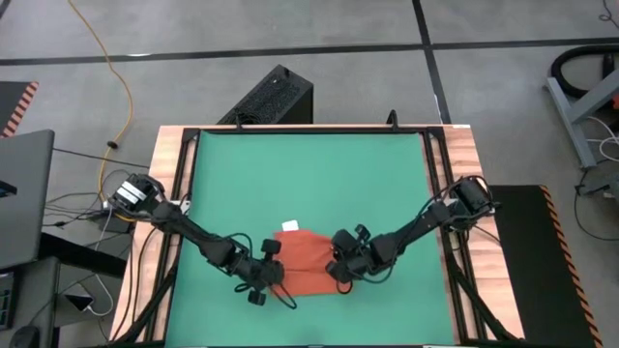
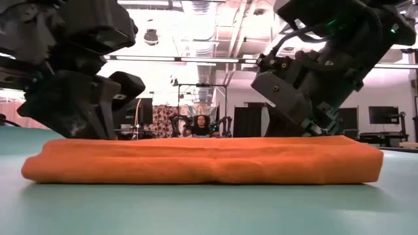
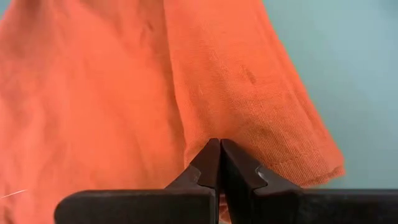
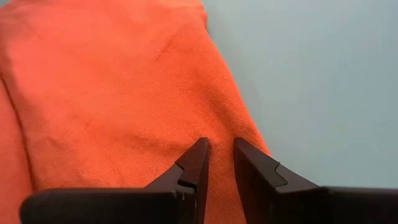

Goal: Roll towel into tight, uniform cylinder
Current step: Roll the orange towel

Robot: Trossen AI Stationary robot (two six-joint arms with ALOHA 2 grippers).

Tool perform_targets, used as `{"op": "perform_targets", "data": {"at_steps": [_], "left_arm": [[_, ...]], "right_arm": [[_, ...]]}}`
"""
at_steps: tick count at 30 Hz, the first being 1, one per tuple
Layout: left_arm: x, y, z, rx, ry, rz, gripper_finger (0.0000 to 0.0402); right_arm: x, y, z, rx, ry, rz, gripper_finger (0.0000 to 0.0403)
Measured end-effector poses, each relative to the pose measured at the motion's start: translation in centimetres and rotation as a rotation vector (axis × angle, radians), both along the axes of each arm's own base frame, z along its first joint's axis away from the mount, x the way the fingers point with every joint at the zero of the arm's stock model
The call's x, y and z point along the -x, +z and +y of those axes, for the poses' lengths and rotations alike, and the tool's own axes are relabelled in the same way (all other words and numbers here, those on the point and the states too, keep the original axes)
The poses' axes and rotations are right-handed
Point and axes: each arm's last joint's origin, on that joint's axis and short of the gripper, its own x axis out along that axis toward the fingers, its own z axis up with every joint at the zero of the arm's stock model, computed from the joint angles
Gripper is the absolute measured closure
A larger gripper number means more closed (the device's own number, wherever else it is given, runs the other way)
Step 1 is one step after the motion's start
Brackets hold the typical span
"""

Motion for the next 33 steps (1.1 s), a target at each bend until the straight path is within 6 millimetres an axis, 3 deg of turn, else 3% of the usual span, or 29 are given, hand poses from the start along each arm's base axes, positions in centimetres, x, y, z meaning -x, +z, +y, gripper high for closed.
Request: {"op": "perform_targets", "data": {"at_steps": [8, 15, 17, 25, 29, 33], "left_arm": [[0.3, 0.4, 0.0, -0.074, 0.02, -0.01, 0.0401], [-0.2, 5.2, -0.9, -0.063, 0.094, -0.136, 0.0401], [-0.2, 5.8, -1.6, -0.023, 0.12, -0.21, 0.0401], [-0.2, 1.6, -4.1, -0.049, 0.253, -0.284, 0.0401], [-0.1, -1.7, -4.6, -0.07, 0.295, -0.211, 0.0401], [-0.1, -3.1, -4.7, -0.076, 0.324, -0.189, 0.0401]], "right_arm": [[-0.1, 0.0, -0.1, 0.002, -0.013, -0.012, 0.0306], [-0.2, 0.0, -0.3, 0.012, -0.022, -0.017, 0.0306], [-0.2, 0.0, -0.5, 0.013, -0.025, -0.017, 0.0306], [-0.2, 0.0, -0.5, 0.025, -0.029, -0.017, 0.0306], [-0.2, 0.0, -0.6, 0.03, -0.032, -0.02, 0.0306], [-0.2, 0.0, -0.6, 0.03, -0.038, -0.023, 0.0306]]}}
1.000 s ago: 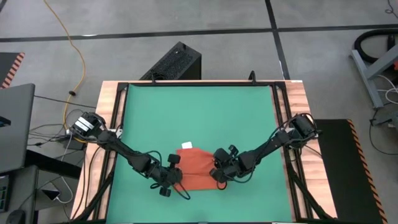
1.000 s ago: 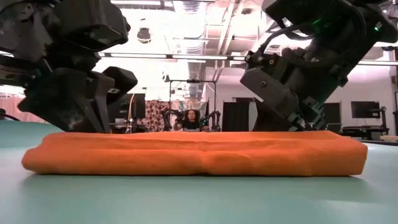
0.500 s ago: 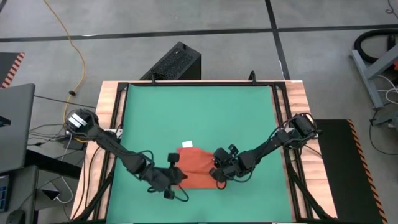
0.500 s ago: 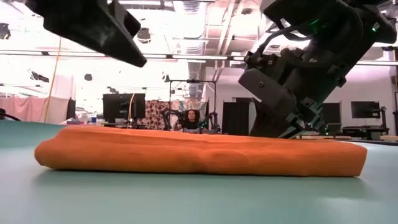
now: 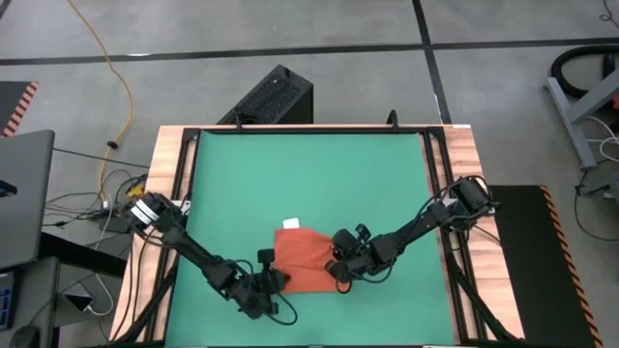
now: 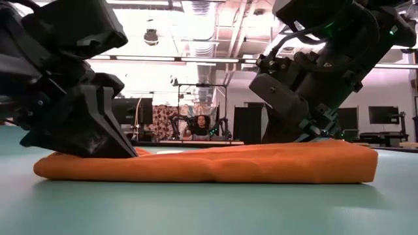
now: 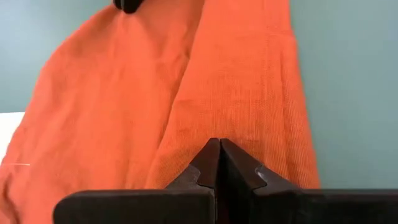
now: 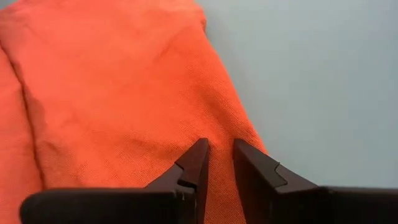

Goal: Roll towel into tight, uniform cylinder
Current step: Roll the orange towel

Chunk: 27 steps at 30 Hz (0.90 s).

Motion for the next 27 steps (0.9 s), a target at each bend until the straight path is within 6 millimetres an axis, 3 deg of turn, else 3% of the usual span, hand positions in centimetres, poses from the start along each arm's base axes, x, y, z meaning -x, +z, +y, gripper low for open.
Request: {"op": "perform_targets", "data": {"at_steps": [5, 10, 14, 18, 22, 27], "left_arm": [[0.3, -0.5, 0.2, -0.026, 0.015, 0.045, 0.0401], [0.8, -0.8, 0.4, -0.022, 0.003, 0.115, 0.0401], [1.5, -0.9, 0.3, -0.106, -0.066, 0.184, 0.0401], [1.9, -1.1, 0.3, -0.203, -0.14, 0.238, 0.0401], [2.0, -1.2, 0.3, -0.256, -0.192, 0.261, 0.0401], [1.7, -1.3, 0.8, -0.253, -0.193, 0.276, 0.0401]], "right_arm": [[0.3, 0.4, 1.2, 0.161, 0.055, -0.028, 0.0306], [2.6, 1.9, 4.7, 0.487, 0.144, -0.085, 0.0306], [4.9, 2.7, 8.0, 0.642, 0.33, -0.067, 0.0305], [6.7, 2.8, 10.6, 0.601, 0.539, -0.052, 0.0305], [6.3, 2.3, 11.4, 0.518, 0.646, -0.085, 0.0296], [4.9, 1.5, 11.4, 0.53, 0.78, -0.072, 0.0228]]}}
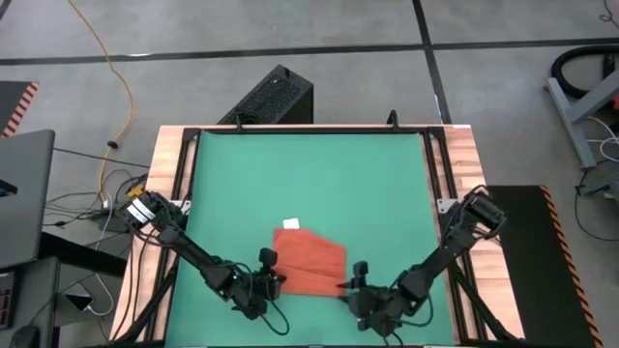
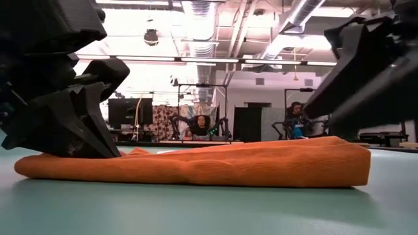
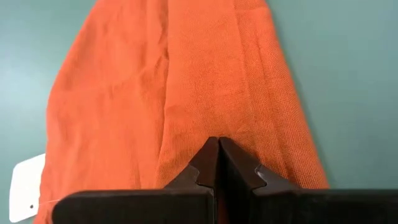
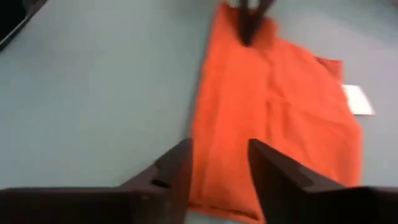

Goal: Roll towel into tight, uniform cylinder
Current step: Roll the orange towel

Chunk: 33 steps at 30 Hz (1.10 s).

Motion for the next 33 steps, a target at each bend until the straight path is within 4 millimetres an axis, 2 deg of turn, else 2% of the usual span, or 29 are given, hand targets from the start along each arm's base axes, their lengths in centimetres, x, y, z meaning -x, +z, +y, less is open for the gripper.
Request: {"op": "perform_targets", "data": {"at_steps": [4, 8, 11, 15, 18, 26, 33], "left_arm": [[0.0, 0.0, 0.1, 0.008, 0.007, 0.001, 0.0401], [0.0, -0.1, 0.1, 0.01, 0.01, 0.001, 0.0401], [0.0, -0.1, 0.1, 0.012, 0.011, 0.001, 0.0401], [0.0, -0.1, 0.1, 0.01, 0.01, 0.002, 0.0401], [-0.1, -0.1, 0.3, 0.012, 0.014, 0.004, 0.0401], [-0.2, -0.1, 0.3, 0.016, 0.019, 0.004, 0.0401], [-0.2, -0.1, 0.3, 0.018, 0.022, 0.003, 0.0401]], "right_arm": [[-0.5, -0.8, -0.4, 0.043, 0.089, 0.075, 0.0152], [-0.7, -0.7, -0.7, 0.136, 0.106, 0.076, 0.0114], [-0.8, -1.0, -1.3, 0.2, 0.1, 0.1, 0.0109], [-1.0, -1.6, -2.2, 0.132, 0.105, 0.124, 0.0109], [-1.0, -1.6, -2.0, 0.1, 0.127, 0.08, 0.0109], [-0.7, -1.4, -1.2, 0.155, 0.193, 0.048, 0.0109], [-0.3, -2.8, -2.9, 0.141, 0.17, 0.06, 0.0109]]}}
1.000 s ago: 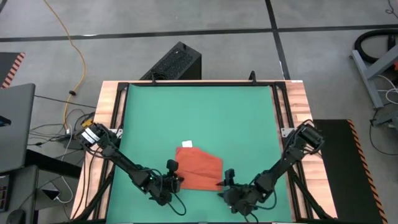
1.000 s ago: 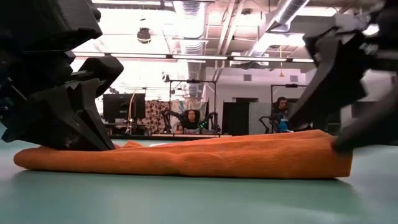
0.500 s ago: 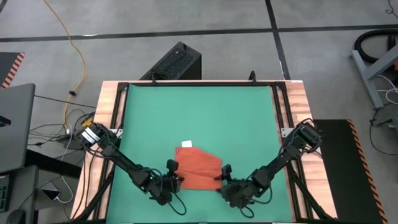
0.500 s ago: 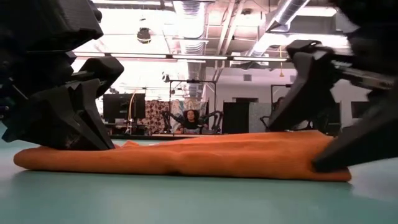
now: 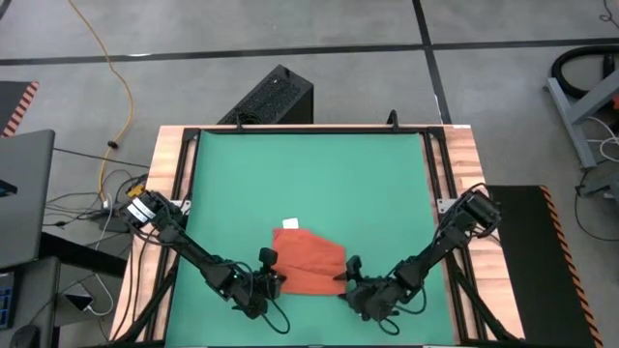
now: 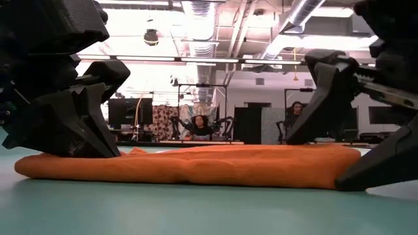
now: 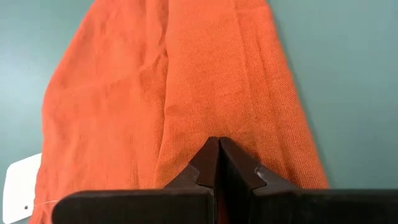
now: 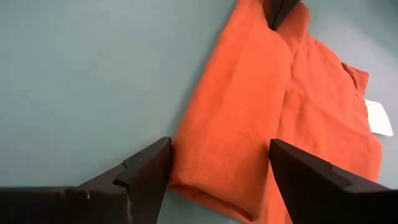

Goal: Roll towel into tight, uniform cylinder
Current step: Roll the orange towel

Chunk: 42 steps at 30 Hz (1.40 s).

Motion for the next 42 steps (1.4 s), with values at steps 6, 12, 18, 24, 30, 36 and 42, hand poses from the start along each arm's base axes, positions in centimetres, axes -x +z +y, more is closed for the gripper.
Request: {"op": "perform_targets", "data": {"at_steps": [6, 12, 18, 24, 30, 36, 42], "left_arm": [[-0.1, 0.0, 0.1, 0.001, 0.002, 0.001, 0.0401], [-0.3, 0.0, 0.5, 0.008, 0.014, 0.004, 0.0401], [-0.5, 0.0, 0.6, 0.01, 0.02, 0.006, 0.0401], [-0.3, 0.0, 0.5, -0.002, -0.047, 0.047, 0.0401], [-0.5, 0.0, 0.7, -0.063, -0.116, 0.063, 0.0401], [-0.6, 0.1, 0.9, -0.05, -0.109, 0.068, 0.0401], [-0.6, 0.1, 0.9, -0.051, -0.11, 0.071, 0.0401]], "right_arm": [[1.2, -1.7, -2.0, -0.034, -0.02, -0.011, 0.0109], [1.7, -2.7, -3.2, -0.042, -0.061, 0.01, 0.0109], [1.8, -2.1, -2.6, -0.011, -0.052, -0.048, 0.0109], [1.4, -0.1, -0.4, 0.11, 0.037, -0.112, 0.0109], [0.3, 0.2, -0.2, 0.086, 0.127, -0.092, 0.0109], [-0.8, -0.8, -2.2, 0.023, 0.102, -0.045, 0.0109], [-1.5, -4.3, -3.0, 0.0, 0.091, 0.035, 0.0109]]}}
